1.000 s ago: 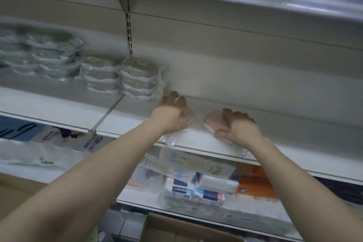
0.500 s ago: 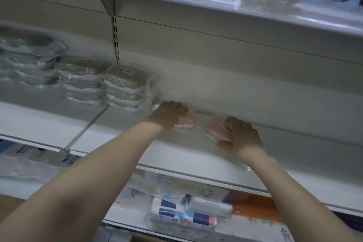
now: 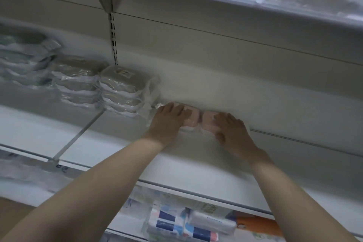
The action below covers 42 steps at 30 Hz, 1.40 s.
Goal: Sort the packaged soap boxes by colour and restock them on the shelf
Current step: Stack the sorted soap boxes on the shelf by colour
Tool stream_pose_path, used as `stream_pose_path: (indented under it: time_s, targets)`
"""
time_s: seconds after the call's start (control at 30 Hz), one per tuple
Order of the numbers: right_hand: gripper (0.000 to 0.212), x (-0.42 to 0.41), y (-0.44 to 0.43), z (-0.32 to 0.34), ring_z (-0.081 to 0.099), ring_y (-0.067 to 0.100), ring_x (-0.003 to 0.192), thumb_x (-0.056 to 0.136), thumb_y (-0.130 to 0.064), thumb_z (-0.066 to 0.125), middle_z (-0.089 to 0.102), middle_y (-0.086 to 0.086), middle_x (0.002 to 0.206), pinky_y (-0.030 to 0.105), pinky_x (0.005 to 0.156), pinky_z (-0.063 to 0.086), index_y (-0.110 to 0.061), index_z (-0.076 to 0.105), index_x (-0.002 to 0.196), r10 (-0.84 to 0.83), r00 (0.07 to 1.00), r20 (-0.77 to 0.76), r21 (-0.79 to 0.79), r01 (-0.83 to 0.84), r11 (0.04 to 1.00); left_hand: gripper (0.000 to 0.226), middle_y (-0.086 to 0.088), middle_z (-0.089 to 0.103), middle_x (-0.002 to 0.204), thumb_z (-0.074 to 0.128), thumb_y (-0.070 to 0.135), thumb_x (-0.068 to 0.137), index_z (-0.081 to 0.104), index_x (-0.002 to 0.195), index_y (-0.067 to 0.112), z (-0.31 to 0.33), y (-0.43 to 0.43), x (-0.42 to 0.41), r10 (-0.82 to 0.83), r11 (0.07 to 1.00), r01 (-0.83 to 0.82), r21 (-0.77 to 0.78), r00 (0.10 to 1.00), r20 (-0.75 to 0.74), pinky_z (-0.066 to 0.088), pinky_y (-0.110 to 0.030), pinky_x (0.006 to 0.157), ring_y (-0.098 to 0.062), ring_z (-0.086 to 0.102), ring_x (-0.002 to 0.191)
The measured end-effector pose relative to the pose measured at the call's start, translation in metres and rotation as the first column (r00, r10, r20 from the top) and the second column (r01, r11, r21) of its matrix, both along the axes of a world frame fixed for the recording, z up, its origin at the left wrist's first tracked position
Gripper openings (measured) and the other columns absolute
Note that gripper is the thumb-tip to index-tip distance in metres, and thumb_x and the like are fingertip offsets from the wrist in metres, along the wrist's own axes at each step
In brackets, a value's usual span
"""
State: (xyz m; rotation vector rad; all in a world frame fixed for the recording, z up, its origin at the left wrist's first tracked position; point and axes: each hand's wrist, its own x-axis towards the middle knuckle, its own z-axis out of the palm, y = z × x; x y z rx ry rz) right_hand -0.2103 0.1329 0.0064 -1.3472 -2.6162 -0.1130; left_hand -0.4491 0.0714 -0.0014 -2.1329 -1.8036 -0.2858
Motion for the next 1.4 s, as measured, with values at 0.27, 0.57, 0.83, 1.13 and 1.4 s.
stream_pose_path:
  time_s: [0.27, 0.57, 0.83, 1.13, 1.4]
  targets:
    - [0.061, -0.006, -0.011, -0.008, 0.044, 0.039, 0.130, 0.078, -0.028, 0.051, 0.049, 0.014, 0.140, 0.055, 0.105, 0.033, -0.012, 0.050, 0.136, -0.029, 0.998, 0.059, 0.120, 0.022, 0.993, 0.044, -0.007, 0.067, 0.113, 0.042, 0.025, 0.076, 0.069, 0.111, 0.019, -0.002, -0.008, 0.003, 0.042, 0.999, -0.042, 0.027, 0.999, 0.009, 0.053, -0.040, 0.081, -0.034, 0.065, 0.097]
    - [0.059, 0.003, -0.050, 0.005, 0.056, 0.040, 0.113, 0.086, -0.042, 0.041, 0.059, 0.018, 0.125, 0.048, 0.100, 0.042, -0.007, 0.056, 0.131, -0.017, 1.000, 0.021, 0.226, 0.012, 0.974, 0.049, -0.013, 0.067, 0.110, 0.080, 0.015, 0.063, 0.069, 0.111, 0.014, -0.002, -0.052, 0.005, -0.079, 0.991, 0.060, 0.119, 0.984, 0.159, 0.052, -0.041, 0.087, -0.036, 0.064, 0.097]
    - [0.060, 0.025, -0.148, 0.017, 0.056, 0.039, 0.110, 0.085, -0.042, 0.047, 0.058, 0.021, 0.124, 0.045, 0.093, 0.043, -0.006, 0.053, 0.133, -0.069, 0.996, 0.047, 0.352, 0.048, 0.935, 0.046, -0.012, 0.062, 0.117, 0.064, 0.024, 0.078, 0.060, 0.122, 0.016, -0.003, -0.126, 0.017, -0.166, 0.974, 0.135, 0.182, 0.971, 0.169, 0.050, -0.041, 0.086, -0.036, 0.058, 0.103]
    - [0.055, 0.071, -0.281, -0.046, 0.050, 0.037, 0.120, 0.094, -0.036, 0.049, 0.054, 0.019, 0.131, 0.046, 0.102, 0.039, -0.006, 0.047, 0.140, -0.149, 0.987, -0.054, 0.330, 0.159, 0.930, 0.042, -0.012, 0.058, 0.125, 0.057, 0.025, 0.088, 0.056, 0.128, 0.013, -0.059, -0.227, 0.058, -0.328, 0.940, 0.289, 0.179, 0.911, 0.251, 0.044, -0.046, 0.098, -0.034, 0.052, 0.115]
    - [0.055, 0.117, -0.364, -0.181, 0.050, 0.038, 0.121, 0.096, -0.035, 0.051, 0.052, 0.019, 0.134, 0.049, 0.101, 0.042, -0.007, 0.044, 0.143, -0.261, 0.963, -0.062, 0.061, 0.265, 0.962, 0.037, -0.010, 0.058, 0.123, 0.059, 0.021, 0.086, 0.059, 0.123, 0.014, -0.179, -0.302, 0.101, -0.370, 0.925, 0.379, 0.026, 0.881, 0.296, 0.041, -0.038, 0.097, -0.031, 0.052, 0.115]
